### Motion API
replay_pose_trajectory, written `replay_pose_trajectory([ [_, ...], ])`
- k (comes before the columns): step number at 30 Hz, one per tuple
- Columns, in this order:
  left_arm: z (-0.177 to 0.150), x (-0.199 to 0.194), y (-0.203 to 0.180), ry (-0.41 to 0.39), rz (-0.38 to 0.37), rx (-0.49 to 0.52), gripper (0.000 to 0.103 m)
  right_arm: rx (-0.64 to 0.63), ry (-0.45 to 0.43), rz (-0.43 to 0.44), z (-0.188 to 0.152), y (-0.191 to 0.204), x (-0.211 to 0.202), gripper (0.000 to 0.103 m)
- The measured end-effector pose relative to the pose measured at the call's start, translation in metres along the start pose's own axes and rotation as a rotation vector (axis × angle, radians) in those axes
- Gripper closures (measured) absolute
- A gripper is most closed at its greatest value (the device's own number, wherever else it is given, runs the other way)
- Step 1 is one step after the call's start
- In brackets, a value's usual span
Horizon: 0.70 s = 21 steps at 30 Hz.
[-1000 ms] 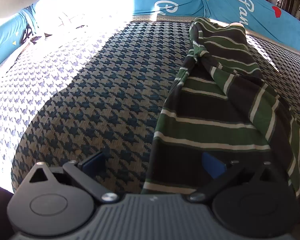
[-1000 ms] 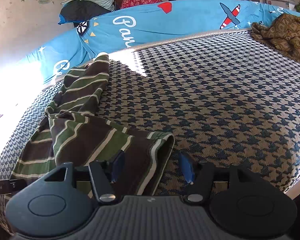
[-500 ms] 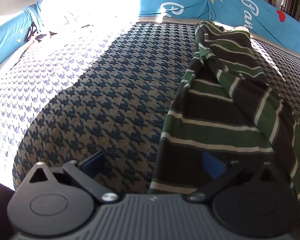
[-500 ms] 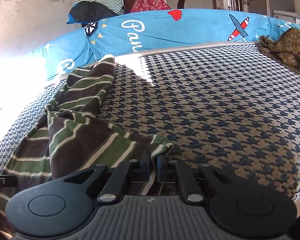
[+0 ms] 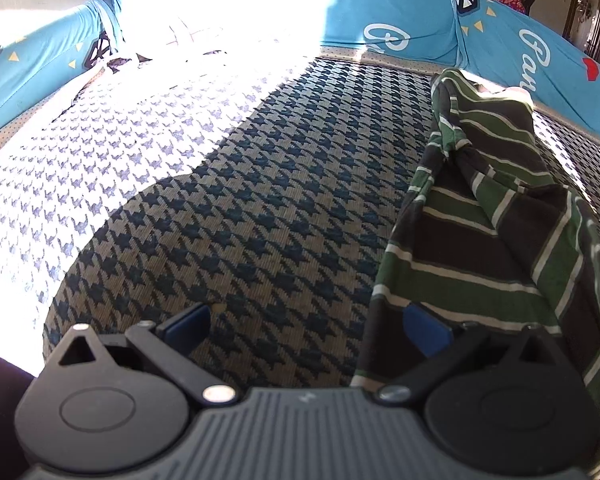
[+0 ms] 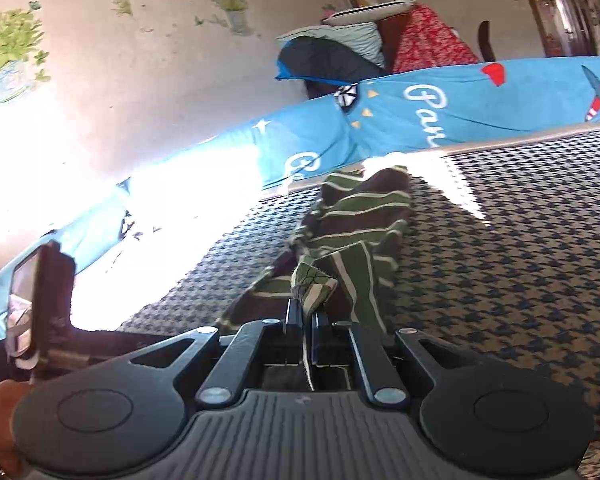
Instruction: Fold clothes
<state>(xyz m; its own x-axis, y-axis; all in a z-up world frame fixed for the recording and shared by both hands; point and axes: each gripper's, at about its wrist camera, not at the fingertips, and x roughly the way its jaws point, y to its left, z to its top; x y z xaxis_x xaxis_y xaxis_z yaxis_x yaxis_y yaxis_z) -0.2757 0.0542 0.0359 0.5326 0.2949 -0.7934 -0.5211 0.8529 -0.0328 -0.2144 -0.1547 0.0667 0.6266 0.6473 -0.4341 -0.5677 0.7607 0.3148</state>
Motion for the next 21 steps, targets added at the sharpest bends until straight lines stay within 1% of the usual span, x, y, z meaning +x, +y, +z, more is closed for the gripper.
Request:
replay_pose_trajectory([
  [4, 0.004, -0.005, 0.013, -0.025, 0.016, -0.039, 0.0, -0.044, 0.04, 0.113, -0.009, 0.031, 0.009, 0.097],
  [9, 0.008, -0.008, 0.035, -0.043, 0.054, -0.089, 0.0, -0.113, 0.106, 0.209, -0.029, 0.065, 0.027, 0.097],
  [15, 0.011, -0.006, 0.048, -0.041, 0.073, -0.118, 0.0, -0.185, 0.172, 0.241, -0.048, 0.083, 0.046, 0.097],
  [21, 0.01, -0.006, 0.046, -0.043, 0.064, -0.106, 0.0, -0.222, 0.205, 0.252, -0.056, 0.087, 0.05, 0.097],
])
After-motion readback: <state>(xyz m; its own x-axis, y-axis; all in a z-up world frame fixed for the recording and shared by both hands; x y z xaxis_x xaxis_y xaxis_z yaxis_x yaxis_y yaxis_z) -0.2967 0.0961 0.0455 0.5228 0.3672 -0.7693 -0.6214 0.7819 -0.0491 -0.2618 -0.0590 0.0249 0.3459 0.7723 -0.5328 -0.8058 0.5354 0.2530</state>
